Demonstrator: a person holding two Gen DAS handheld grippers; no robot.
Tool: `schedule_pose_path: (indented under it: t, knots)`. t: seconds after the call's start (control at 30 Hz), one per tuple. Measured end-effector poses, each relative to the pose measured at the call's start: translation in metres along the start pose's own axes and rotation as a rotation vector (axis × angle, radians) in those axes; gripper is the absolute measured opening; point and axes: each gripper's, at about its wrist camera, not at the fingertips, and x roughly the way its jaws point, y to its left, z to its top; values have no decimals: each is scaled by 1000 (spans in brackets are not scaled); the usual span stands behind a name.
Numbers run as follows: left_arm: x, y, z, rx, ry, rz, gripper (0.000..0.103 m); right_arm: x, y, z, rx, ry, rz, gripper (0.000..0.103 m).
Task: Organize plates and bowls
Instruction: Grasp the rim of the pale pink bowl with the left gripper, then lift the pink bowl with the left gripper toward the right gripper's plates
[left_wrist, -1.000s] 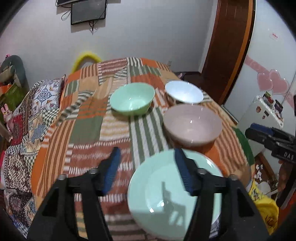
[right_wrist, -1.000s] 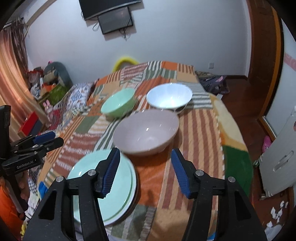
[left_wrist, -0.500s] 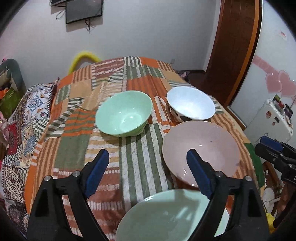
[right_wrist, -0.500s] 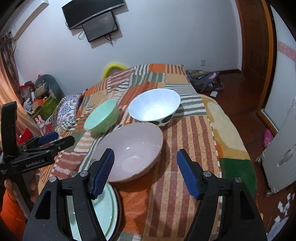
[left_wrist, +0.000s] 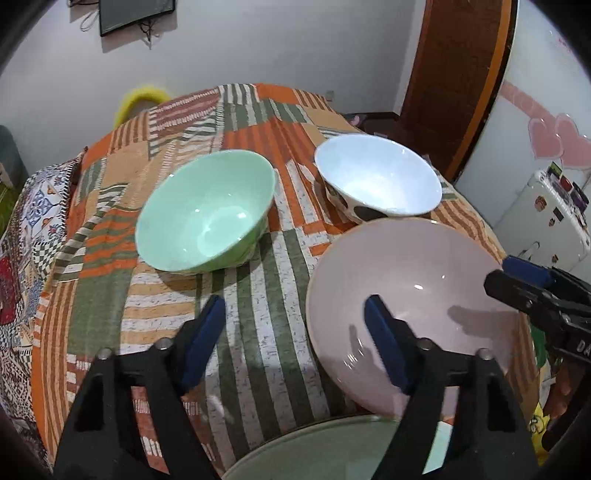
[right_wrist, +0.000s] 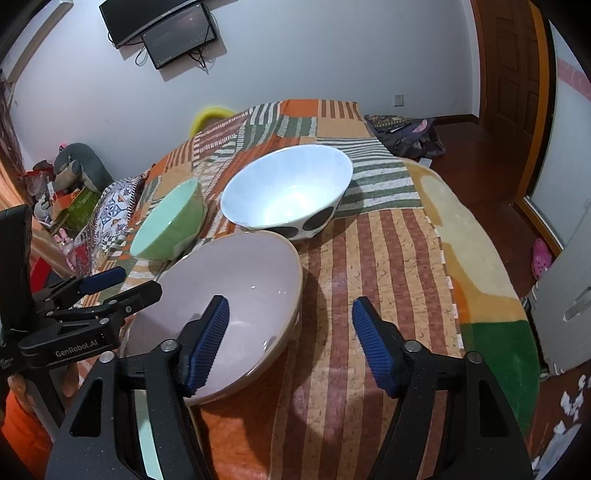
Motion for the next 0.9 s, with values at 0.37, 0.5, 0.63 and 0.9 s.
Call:
schedule_pose_path:
  t: [0.37, 0.5, 0.63, 0.9]
  knots:
    - [23, 5, -7, -33, 72, -80, 34, 11, -6, -3, 28, 55, 56, 38]
    - [23, 0, -9, -24, 86, -120, 15, 13, 1, -2, 15, 70, 80, 27]
    - [19, -7, -10, -5, 90, -93, 16, 13, 6, -1, 1, 75, 45, 26]
    - [-1, -8, -10, -26, 74, -109, 15, 5, 8, -1, 16, 74, 45, 26]
